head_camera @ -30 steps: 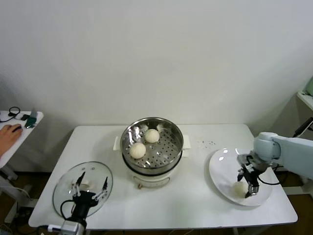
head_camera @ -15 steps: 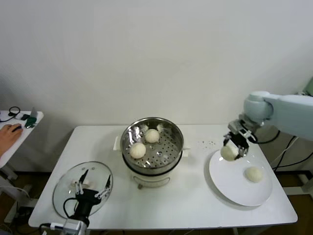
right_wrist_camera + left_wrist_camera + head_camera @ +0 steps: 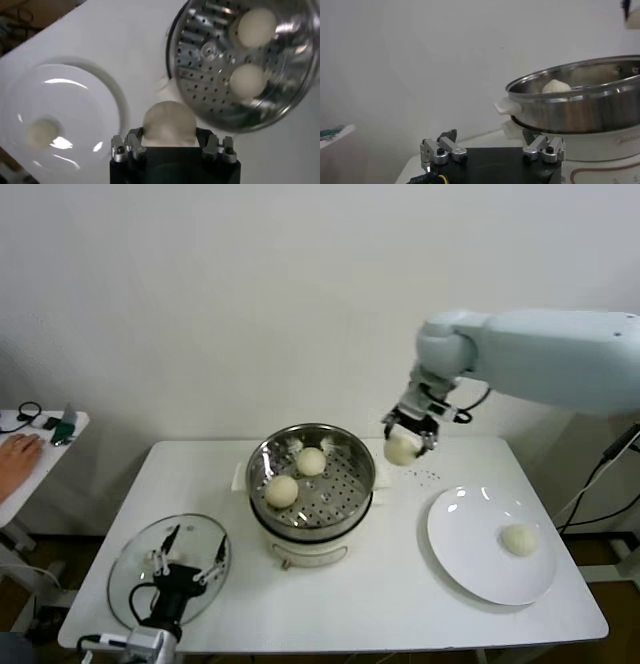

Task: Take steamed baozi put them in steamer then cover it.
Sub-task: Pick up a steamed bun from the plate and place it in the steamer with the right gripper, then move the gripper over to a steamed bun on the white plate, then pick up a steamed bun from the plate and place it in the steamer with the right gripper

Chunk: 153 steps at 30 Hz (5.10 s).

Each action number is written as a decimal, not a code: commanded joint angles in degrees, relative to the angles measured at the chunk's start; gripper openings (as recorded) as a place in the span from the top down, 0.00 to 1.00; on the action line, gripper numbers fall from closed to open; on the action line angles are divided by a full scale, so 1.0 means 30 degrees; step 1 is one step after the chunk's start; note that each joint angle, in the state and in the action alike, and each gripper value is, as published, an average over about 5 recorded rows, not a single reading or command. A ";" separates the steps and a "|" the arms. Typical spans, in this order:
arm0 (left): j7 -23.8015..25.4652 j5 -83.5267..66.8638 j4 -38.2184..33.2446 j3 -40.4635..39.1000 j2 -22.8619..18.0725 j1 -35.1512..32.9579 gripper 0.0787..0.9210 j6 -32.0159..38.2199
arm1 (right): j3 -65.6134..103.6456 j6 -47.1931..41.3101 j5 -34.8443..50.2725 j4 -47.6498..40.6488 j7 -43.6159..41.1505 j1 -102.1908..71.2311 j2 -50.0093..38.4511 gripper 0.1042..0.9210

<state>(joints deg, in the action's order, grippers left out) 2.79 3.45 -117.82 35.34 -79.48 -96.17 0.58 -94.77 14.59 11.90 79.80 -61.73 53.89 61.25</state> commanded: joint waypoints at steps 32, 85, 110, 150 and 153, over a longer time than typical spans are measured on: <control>0.0013 -0.0896 0.0127 0.0102 0.0429 0.0162 0.12 -0.0103 | 0.2536 0.4834 -0.6493 -0.0884 0.0017 -0.5590 0.6579 0.27; -0.0061 -0.0408 0.0309 0.0140 0.0325 0.0294 0.12 -0.0078 | 0.8893 -0.8454 -0.1668 -0.0238 0.0472 -1.3328 -1.5230 0.12; -0.0099 0.0123 0.0463 0.0278 -0.0061 0.0230 0.12 -0.0334 | 1.5331 -0.5643 -0.4932 -0.7133 0.0540 -1.9311 -1.0516 0.12; -0.0143 0.0339 0.0330 0.0117 -0.0279 0.0328 0.12 -0.0415 | 0.7030 -0.7020 0.1746 -0.6620 0.0193 -1.0707 -0.9298 0.27; -0.0133 0.0335 0.0294 -0.0059 -0.0310 0.0345 0.12 -0.0407 | 0.3770 -0.7503 0.4569 -0.6290 0.0454 -0.7186 -0.8486 0.27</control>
<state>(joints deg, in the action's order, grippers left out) 2.35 4.52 -116.82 35.72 -80.30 -95.18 -0.67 -63.12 -4.39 6.94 58.28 -61.28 10.18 33.47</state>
